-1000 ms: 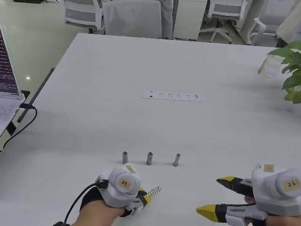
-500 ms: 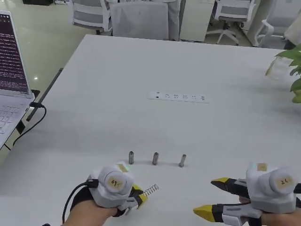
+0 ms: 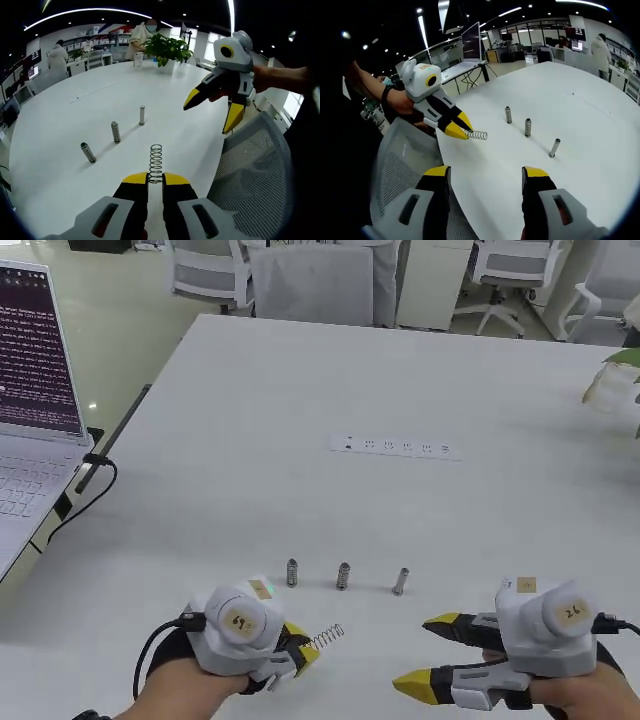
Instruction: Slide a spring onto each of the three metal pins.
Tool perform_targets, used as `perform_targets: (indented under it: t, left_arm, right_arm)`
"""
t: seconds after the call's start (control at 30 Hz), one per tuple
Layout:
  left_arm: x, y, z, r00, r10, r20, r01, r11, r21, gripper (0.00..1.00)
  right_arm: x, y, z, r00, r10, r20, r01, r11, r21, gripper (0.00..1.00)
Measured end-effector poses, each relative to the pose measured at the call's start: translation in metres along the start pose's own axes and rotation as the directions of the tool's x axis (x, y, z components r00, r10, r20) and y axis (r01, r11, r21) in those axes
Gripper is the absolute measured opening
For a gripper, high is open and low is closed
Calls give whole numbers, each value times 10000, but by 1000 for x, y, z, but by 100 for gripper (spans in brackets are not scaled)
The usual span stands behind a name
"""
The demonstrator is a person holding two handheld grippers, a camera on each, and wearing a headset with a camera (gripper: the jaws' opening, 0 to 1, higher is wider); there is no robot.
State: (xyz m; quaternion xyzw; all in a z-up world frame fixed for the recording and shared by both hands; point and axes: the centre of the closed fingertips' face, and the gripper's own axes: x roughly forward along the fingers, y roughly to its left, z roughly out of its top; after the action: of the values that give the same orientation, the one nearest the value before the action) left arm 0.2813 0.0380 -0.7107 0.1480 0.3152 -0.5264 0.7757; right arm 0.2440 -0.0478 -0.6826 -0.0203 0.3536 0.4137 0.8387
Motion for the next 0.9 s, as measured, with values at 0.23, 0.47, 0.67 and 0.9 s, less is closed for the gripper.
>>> perform_targets:
  t: [0.23, 0.47, 0.67, 0.9]
  left_arm:
    - [-1, -11, 17, 9994, -225, 268, 216, 9992, 322, 2]
    - [2, -18, 28, 9980, -457, 426, 430, 9971, 626, 2]
    - [6, -27, 34, 9966, -691, 457, 645, 9933, 963, 2]
    - [6, -37, 40, 9933, -993, 587, 915, 9881, 1236, 2]
  right_arm:
    - [8, 1, 12, 9989, 353, 305, -356, 9993, 71, 52]
    - [12, 2, 19, 9974, 601, 393, -602, 9982, 7, 47]
    - [15, 5, 21, 9952, 938, 262, -931, 9953, -275, 43]
    - [18, 7, 23, 9907, 1359, 95, -1349, 9884, -694, 33]
